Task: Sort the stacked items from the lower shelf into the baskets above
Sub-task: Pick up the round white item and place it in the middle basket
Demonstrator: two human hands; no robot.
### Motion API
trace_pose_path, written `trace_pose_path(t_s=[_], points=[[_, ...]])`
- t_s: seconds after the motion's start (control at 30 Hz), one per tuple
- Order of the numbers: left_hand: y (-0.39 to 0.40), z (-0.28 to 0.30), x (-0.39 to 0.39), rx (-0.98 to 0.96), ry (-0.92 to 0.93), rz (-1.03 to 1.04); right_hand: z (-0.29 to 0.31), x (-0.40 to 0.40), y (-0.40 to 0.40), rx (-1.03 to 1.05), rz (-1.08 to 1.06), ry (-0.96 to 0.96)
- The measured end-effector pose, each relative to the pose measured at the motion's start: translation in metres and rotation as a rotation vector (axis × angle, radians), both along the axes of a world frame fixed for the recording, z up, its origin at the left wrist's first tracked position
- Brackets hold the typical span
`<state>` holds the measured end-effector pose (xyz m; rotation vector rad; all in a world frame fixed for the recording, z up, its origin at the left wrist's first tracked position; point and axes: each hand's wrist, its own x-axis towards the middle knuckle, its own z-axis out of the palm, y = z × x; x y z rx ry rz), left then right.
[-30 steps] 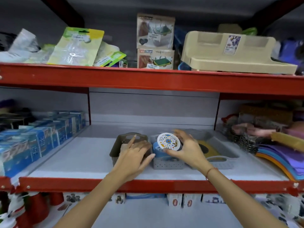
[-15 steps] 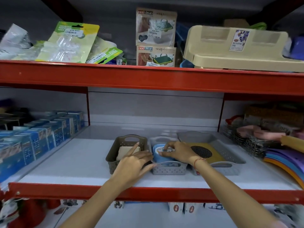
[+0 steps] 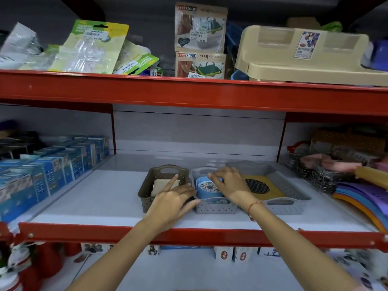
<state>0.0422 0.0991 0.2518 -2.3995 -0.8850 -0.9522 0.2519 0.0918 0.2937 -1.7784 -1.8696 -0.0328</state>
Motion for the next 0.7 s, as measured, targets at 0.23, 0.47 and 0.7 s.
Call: trace_pose_path(t_s=[0.23,0.47,0.7], points=[[-0.056,-0.036,-0.006,-0.062,-0.21,-0.231,-0.046,-0.03,-0.088,0.465,0.109,0.223],[-0.088,-0.066,-0.012,-0.017,-0.335,-0.334,-0.084,-0.051,-0.127,0.625,0.183,0.339],[-0.113,-0.157,-0.025,-0.246,-0.249,-0.277,-0.179,-0.046,-0.152,0.401,0.198,0.286]])
